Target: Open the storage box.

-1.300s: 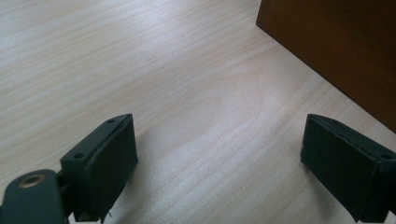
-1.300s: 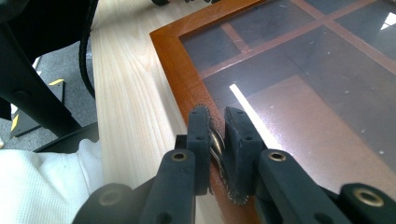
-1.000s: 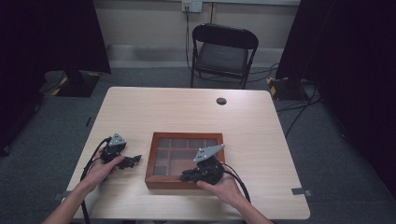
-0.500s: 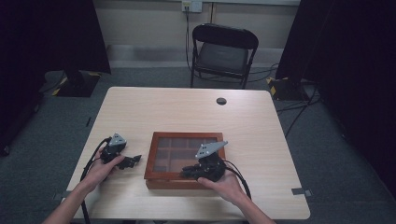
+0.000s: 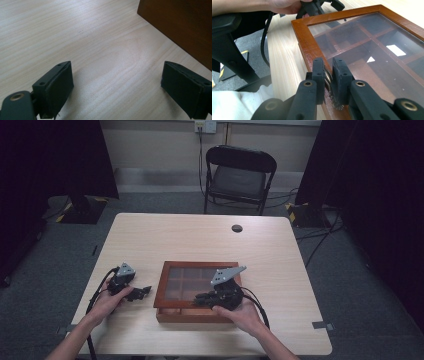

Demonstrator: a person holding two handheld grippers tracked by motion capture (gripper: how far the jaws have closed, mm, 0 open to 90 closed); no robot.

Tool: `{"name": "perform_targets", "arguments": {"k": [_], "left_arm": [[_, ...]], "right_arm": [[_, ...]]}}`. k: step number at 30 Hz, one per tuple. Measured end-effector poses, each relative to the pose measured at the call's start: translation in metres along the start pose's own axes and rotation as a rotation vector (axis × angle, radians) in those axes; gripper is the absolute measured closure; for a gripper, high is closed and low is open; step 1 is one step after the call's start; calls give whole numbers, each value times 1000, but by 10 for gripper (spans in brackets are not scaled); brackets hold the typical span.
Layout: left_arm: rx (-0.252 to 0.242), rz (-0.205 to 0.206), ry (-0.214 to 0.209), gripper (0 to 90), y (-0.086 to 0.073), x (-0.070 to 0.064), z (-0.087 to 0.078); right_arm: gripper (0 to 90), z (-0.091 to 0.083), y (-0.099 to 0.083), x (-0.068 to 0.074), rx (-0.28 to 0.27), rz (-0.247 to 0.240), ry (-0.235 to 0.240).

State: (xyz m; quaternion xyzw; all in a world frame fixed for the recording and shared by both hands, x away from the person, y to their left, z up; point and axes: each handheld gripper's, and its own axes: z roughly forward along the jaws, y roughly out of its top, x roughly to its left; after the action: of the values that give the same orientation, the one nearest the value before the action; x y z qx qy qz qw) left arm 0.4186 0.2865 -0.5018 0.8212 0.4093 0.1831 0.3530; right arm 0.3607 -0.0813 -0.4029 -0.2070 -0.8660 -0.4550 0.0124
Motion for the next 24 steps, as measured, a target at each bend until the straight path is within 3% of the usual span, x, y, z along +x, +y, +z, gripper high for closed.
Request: {"name": "perform_targets", "arguments": {"k": [24], "left_arm": [[-1,1,0,100,0,0,0]], "right_arm": [[815,-13,23,-5,-16,1,1]]}}
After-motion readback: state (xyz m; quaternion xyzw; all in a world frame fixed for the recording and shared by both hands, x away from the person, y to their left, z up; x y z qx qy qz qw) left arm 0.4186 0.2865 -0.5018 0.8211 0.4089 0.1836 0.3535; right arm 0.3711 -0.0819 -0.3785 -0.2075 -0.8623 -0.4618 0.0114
